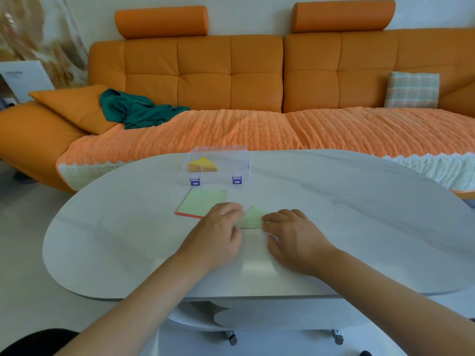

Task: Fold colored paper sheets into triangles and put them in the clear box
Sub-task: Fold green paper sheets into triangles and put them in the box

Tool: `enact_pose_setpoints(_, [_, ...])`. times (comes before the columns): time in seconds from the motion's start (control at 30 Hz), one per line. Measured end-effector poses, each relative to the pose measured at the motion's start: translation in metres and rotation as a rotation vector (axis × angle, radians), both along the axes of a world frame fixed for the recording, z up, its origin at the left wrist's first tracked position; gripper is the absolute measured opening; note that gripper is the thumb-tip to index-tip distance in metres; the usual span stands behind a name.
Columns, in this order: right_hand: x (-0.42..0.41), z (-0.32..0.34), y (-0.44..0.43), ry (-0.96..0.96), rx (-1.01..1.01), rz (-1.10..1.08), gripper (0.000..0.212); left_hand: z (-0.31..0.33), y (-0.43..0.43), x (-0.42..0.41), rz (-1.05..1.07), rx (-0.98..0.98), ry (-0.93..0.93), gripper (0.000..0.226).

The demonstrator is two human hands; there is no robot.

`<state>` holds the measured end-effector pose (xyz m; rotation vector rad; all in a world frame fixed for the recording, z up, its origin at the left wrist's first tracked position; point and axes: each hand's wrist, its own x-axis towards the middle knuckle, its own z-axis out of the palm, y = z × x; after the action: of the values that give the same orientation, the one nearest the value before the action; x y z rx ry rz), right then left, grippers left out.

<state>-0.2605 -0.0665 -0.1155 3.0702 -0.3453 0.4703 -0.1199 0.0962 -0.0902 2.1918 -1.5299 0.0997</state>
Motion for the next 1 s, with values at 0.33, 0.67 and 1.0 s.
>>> enact_pose_setpoints(0.33, [0.005, 0.007, -0.006, 0.072, -0.050, 0.011, 0.041, -0.018, -0.012, -0.010, -0.094, 0.146, -0.060, 0.049])
enact_pose_setpoints(0.67, [-0.024, 0.020, -0.024, 0.045, 0.027, -0.125, 0.031, -0.019, -0.020, -0.007, -0.097, 0.171, -0.096, 0.048])
enact_pose_setpoints(1.0, [-0.028, 0.021, -0.029, -0.014, 0.078, -0.144, 0.031, -0.012, -0.029, 0.019, -0.099, 0.062, 0.202, 0.029])
